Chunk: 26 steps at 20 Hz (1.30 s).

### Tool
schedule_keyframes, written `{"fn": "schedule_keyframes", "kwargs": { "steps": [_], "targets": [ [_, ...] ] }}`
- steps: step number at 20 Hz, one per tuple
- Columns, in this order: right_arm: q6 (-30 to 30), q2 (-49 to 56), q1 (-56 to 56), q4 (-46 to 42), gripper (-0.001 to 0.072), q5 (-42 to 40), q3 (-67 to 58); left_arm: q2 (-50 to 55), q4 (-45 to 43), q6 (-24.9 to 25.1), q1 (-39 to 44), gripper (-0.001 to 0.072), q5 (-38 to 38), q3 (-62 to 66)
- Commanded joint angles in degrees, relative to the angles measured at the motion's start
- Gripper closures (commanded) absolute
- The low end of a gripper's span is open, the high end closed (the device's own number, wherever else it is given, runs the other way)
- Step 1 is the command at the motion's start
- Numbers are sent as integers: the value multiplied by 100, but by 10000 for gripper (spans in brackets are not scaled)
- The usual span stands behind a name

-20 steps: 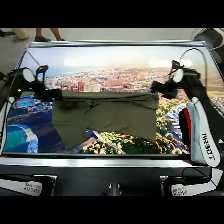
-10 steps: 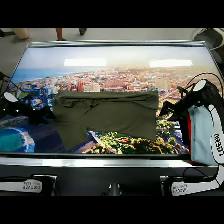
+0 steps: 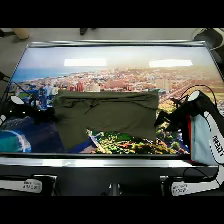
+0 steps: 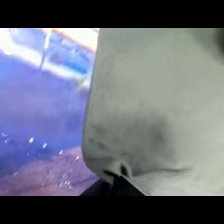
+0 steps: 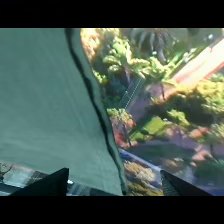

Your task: Fold the shirts.

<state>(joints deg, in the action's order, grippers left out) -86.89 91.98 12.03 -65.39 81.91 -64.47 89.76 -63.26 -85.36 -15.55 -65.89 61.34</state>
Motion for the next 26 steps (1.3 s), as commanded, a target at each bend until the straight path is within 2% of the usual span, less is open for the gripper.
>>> {"fn": "schedule_keyframes", "kwargs": {
  "steps": [1,5,6,7,8,10,13,15,17,19,21,23,26],
  "targets": [
    [129,4,-7,417,110,-625,675,-181,28,166,28,683,0,42],
    [129,4,-531,697,199,-960,949,-463,33,142,28,683,-52,39],
    [129,-4,-728,684,371,-1038,931,-544,33,142,28,682,-101,42],
    [127,-31,-866,662,636,-979,844,-664,31,146,26,683,-160,70],
    [146,-129,-866,667,692,-833,691,-879,31,210,20,684,-157,160],
    [398,-643,-774,568,693,-529,28,-1585,31,553,24,684,-68,649],
    [398,-2103,-352,428,692,-629,-1834,-3003,33,610,24,684,98,2280],
    [457,-3235,-63,197,692,-1185,-3195,-3912,-44,612,22,684,695,3685],
    [509,-4269,-28,-527,693,-2050,-4013,-4614,-127,533,22,685,1379,4540],
    [507,-5143,-28,-848,693,-2503,-4157,-5228,-125,13,22,685,1720,4780],
    [367,-5545,-28,-977,693,-2312,-4159,-5506,-125,-413,22,685,1381,4780],
    [131,-5628,-28,-1117,692,-1919,-4159,-5517,-138,-468,22,685,997,4782],
    [-103,-5606,-28,-1447,692,-1290,-4159,-5497,-415,-472,22,685,922,4784]
  ]
}}
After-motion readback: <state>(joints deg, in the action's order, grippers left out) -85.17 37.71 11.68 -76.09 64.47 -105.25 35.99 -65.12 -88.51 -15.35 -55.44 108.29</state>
